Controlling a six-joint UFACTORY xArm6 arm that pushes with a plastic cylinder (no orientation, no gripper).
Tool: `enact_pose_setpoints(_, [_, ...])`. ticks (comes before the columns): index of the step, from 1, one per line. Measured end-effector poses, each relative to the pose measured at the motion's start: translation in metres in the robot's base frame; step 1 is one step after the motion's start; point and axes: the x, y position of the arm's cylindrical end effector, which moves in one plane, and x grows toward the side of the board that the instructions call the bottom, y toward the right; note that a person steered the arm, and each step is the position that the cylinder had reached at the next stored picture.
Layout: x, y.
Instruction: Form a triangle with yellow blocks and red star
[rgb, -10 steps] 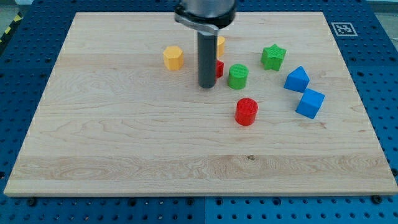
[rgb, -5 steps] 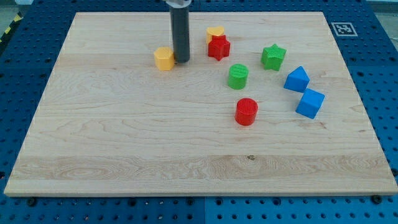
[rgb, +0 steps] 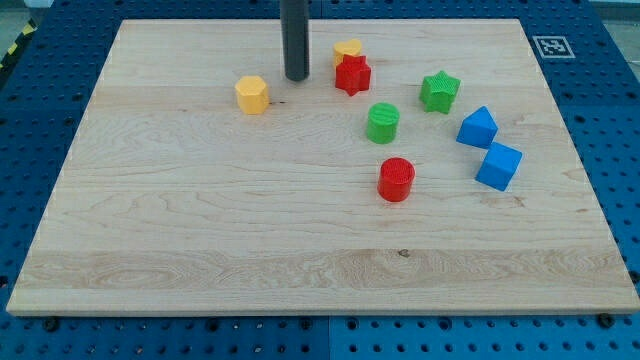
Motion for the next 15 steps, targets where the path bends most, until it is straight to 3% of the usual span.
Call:
enact_pose_setpoints(1, [-0.049,0.030])
enact_pose_setpoints(2, [-0.055,0.118])
enact_pose_setpoints(3, [-0.043,0.143])
enact_pose_setpoints(6, [-0.013,0.062])
enact_pose_setpoints(12, [0.029,0.058])
enact_pose_setpoints(13, [0.011,0.057])
enact_pose_setpoints(15, [0.048,0.058])
